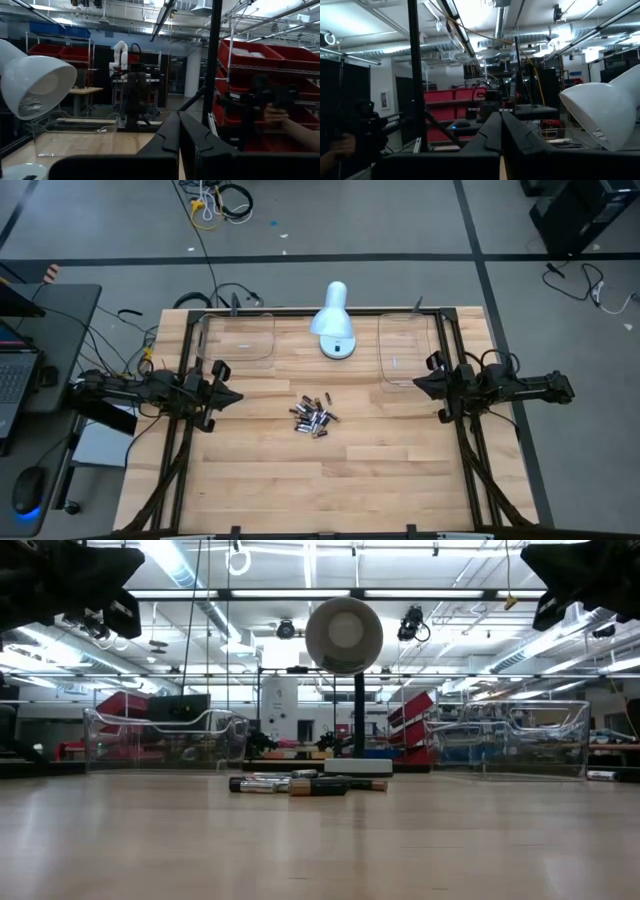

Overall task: Sort batteries
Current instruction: Put the black battery in the transparent bin

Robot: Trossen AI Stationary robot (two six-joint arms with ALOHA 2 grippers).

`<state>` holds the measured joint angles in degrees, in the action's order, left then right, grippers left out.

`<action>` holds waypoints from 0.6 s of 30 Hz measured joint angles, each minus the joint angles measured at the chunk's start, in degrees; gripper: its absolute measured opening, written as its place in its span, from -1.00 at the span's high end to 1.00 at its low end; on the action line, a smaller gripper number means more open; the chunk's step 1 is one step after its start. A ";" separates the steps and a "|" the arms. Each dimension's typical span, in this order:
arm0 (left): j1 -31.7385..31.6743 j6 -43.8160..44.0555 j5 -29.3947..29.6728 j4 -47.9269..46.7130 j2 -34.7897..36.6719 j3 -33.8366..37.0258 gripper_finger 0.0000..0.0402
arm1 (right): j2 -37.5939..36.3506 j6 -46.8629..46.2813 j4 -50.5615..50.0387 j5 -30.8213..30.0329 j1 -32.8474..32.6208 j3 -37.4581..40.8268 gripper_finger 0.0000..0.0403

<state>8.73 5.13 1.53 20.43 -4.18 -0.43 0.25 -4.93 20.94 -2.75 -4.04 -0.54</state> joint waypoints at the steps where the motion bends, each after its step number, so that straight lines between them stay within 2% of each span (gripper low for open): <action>1: 0.00 -0.16 0.55 0.45 -0.04 0.00 0.99 | 0.00 0.02 0.01 -0.01 -0.01 0.00 0.99; 6: 0.00 -1.75 1.56 7.10 -3.30 0.00 0.99 | 0.00 0.86 2.94 -0.67 0.03 0.00 0.99; 12: 0.00 -3.53 2.46 13.95 -11.59 0.00 0.99 | 0.87 0.81 4.51 -0.73 -0.14 0.00 0.99; 18: 0.00 -7.70 3.05 17.99 -18.97 0.00 0.99 | 5.06 -1.31 12.80 -1.15 -0.99 0.00 0.99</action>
<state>8.73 -2.57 4.58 38.42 -23.14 -0.43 5.31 -6.24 33.74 -3.90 -5.04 -0.54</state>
